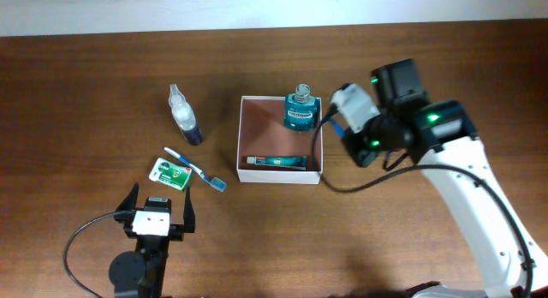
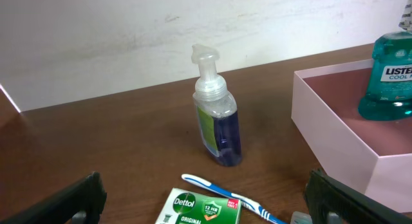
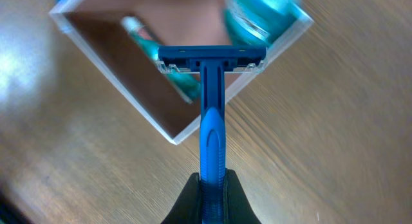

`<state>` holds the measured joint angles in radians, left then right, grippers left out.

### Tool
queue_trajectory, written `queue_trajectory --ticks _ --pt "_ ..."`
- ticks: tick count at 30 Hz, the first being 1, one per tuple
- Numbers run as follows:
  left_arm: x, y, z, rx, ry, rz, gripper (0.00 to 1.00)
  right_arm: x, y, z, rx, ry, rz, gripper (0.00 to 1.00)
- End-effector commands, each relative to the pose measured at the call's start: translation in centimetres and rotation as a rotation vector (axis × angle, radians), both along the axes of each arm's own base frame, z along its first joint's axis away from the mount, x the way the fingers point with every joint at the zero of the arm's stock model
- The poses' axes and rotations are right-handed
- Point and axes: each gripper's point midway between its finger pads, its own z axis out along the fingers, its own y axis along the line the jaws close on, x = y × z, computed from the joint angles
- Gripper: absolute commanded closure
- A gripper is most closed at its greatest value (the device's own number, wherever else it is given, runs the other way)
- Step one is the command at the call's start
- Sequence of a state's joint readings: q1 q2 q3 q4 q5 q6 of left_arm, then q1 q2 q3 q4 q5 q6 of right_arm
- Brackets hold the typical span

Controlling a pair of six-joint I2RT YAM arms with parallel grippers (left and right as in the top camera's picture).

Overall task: Pack container
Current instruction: 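Carry the blue razor into the box and release it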

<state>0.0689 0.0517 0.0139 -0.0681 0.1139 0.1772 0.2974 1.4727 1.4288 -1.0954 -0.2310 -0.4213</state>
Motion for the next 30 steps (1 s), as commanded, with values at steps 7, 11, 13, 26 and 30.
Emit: queue_trajectory --ticks 7,11,13,26,30 --pt "0.0 0.3 -0.3 -0.004 0.007 0.014 0.01 0.0 6.1 -0.7 -0.03 -0.115 0.338 0.96" --pt "0.0 0.3 -0.3 -0.004 0.007 0.014 0.01 1.2 7.5 -2.7 -0.045 -0.115 0.392 0.96" --pt "0.0 0.3 -0.3 -0.004 0.007 0.014 0.01 1.8 8.0 -3.8 -0.053 -0.11 0.411 0.96" --pt "0.0 0.3 -0.3 -0.004 0.007 0.014 0.01 4.3 9.4 -8.4 -0.1 -0.128 0.537 0.96" --pt "0.0 0.3 -0.3 -0.004 0.007 0.014 0.01 4.5 9.4 -9.7 -0.119 -0.119 0.577 0.96"
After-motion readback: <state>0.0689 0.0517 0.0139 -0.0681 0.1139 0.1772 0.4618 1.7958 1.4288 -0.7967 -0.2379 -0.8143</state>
